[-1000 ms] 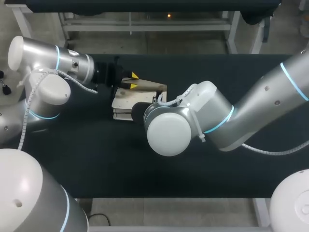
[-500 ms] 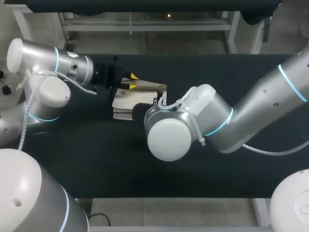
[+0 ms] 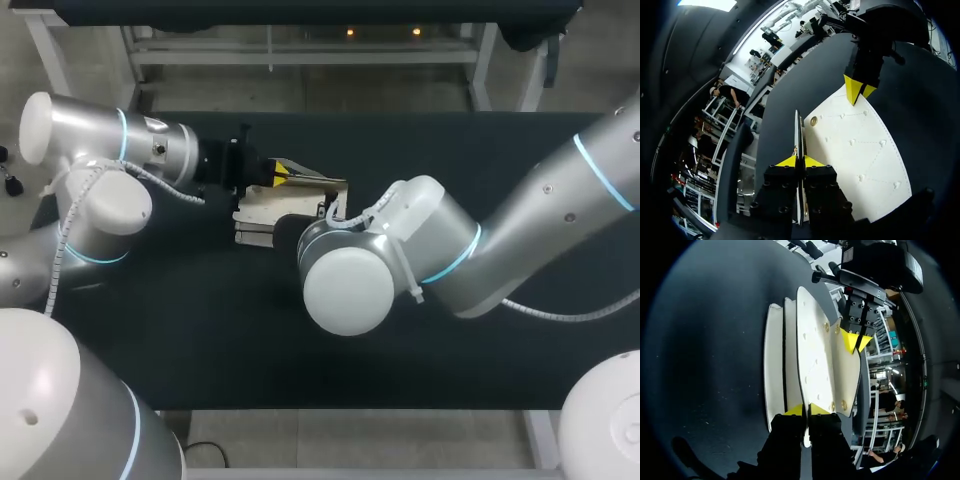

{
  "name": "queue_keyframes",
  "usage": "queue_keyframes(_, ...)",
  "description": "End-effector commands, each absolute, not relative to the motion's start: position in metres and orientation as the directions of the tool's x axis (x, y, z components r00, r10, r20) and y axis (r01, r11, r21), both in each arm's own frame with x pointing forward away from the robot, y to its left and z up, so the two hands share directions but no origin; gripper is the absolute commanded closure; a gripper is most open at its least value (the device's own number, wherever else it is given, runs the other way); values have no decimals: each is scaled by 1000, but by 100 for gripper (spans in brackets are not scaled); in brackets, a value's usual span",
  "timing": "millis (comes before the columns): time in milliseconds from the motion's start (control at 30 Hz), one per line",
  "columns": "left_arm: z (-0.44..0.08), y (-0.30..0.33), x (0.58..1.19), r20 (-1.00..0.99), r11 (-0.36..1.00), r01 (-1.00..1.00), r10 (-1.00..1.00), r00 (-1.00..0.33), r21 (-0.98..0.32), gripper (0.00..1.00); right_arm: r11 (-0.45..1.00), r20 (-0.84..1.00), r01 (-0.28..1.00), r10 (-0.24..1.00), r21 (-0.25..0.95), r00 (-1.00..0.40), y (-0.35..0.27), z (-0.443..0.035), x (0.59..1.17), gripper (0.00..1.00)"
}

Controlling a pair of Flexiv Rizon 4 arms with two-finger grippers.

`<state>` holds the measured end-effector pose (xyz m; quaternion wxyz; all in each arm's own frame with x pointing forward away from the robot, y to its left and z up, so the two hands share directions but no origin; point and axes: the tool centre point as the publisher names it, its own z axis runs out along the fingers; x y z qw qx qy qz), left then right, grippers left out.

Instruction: Pick up the bag, open it, inspect its contents, close it, and place it on the opposite side

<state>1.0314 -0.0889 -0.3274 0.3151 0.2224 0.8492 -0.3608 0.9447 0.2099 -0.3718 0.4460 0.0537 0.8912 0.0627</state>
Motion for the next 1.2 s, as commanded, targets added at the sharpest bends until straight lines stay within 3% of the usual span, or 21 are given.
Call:
queue_keyframes(33, -332, -85, 1023, -708, 629, 617, 146, -691, -472, 100, 985, -801, 21, 153, 173, -579, 208, -376, 943, 100)
queue_keyframes(900, -352, -77, 1008, -659, 599, 638, 230, -716, -484, 100, 985, -801, 21, 153, 173, -579, 208, -376, 943, 100)
queue_keyframes(967, -351, -77, 1010, -660, 601, 634, 224, -717, -486, 50, 985, -801, 21, 153, 173, -579, 208, -376, 943, 100)
queue_keyframes(1000, -350, -77, 1011, -660, 602, 632, 219, -719, -488, 38, 985, -801, 21, 153, 173, -579, 208, -376, 943, 100)
queue_keyframes(1033, -349, -77, 1013, -660, 602, 631, 217, -719, -489, 35, 985, -801, 21, 153, 173, -579, 208, -376, 943, 100)
queue_keyframes(1067, -348, -78, 1015, -662, 602, 630, 211, -719, -491, 40, 985, -801, 21, 153, 173, -579, 208, -376, 943, 100)
queue_keyframes(1133, -345, -79, 1017, -661, 596, 626, 202, -723, -503, 64, 985, -801, 21, 153, 173, -579, 208, -376, 943, 100)
queue_keyframes(1200, -344, -81, 1018, -663, 598, 630, 208, -719, -496, 100, 985, -801, 21, 153, 173, -579, 208, -376, 943, 100)
